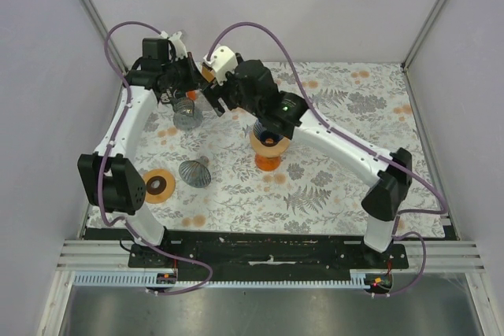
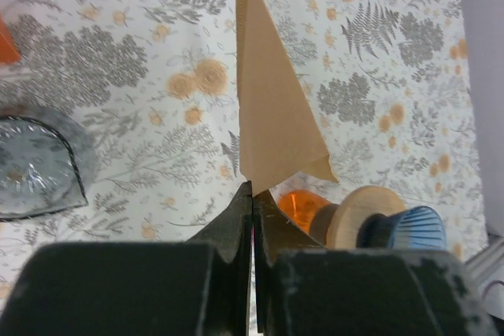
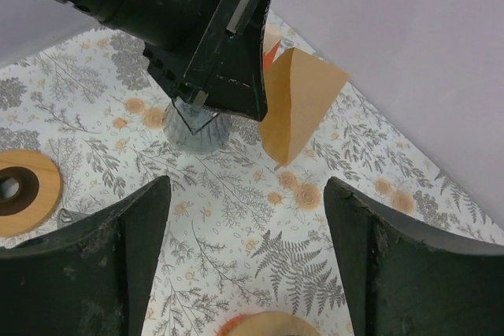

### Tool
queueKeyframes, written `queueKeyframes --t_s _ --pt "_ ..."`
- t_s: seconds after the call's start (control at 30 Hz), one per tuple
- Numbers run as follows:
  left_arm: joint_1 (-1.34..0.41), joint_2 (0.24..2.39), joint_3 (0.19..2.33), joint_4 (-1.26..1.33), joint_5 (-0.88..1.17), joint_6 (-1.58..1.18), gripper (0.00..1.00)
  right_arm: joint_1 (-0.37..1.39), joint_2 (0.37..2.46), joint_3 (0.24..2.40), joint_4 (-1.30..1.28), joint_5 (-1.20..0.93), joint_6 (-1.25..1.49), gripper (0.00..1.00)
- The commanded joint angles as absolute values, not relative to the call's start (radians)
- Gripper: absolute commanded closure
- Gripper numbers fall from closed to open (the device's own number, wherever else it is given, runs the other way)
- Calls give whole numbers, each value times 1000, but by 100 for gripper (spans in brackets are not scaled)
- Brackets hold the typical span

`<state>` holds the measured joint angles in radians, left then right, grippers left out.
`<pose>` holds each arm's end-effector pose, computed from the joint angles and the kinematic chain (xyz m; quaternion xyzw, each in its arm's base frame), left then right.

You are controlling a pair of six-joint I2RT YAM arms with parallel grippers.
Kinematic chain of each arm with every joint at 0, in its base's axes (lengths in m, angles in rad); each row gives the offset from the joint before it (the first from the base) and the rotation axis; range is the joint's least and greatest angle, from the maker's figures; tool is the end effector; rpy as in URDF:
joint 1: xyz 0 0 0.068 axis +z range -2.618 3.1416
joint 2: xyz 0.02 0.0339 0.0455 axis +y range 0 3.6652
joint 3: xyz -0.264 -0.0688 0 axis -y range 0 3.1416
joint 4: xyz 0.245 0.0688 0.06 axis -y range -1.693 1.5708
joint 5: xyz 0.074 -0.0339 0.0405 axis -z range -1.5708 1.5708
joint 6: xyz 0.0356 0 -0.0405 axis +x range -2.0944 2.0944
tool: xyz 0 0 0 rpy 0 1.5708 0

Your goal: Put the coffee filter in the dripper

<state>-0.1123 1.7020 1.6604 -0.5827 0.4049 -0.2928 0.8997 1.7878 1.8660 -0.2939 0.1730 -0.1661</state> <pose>0.3844 -0.0575 0.3626 0.0127 0.8766 -0.2651 0.4013 0.2678 0.3274 0.4269 -0.3477 0.6961 0.1611 0.6071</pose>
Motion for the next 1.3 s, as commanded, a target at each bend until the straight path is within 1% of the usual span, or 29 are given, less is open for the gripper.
queueKeyframes --t_s 0.0,0.23,0.33,0.63,0.8,0.9,0.97,1.03,1.1,1.17,1.27 --pt "-103 1644 1640 -640 502 -397 98 897 1856 1956 -233 227 -225 18" --pt "-104 1628 1628 -643 535 -397 98 885 1953 1996 -225 196 -252 37" --pt "-104 1621 1623 -640 546 -399 98 876 1985 2014 -224 183 -239 44" --pt "-104 1611 1614 -640 566 -385 98 805 2040 2034 -222 109 -158 46" --pt "-106 1618 1594 -620 581 -397 98 756 2083 2059 -176 -89 -97 49" --pt "-106 1618 1585 -611 584 -396 98 747 2097 2059 -155 -152 -94 55" --pt "-106 1615 1586 -611 580 -387 98 742 2100 2057 -146 -185 -95 61" --pt "-104 1615 1588 -611 580 -382 98 735 2103 2063 -144 -205 -86 69" --pt "-106 1614 1589 -611 578 -376 98 727 2105 2066 -143 -201 -75 81" --pt "-103 1611 1589 -612 581 -367 98 724 2100 2066 -149 -172 -71 100" --pt "-104 1617 1604 -632 609 -309 98 710 2077 2077 -170 -166 -75 100"
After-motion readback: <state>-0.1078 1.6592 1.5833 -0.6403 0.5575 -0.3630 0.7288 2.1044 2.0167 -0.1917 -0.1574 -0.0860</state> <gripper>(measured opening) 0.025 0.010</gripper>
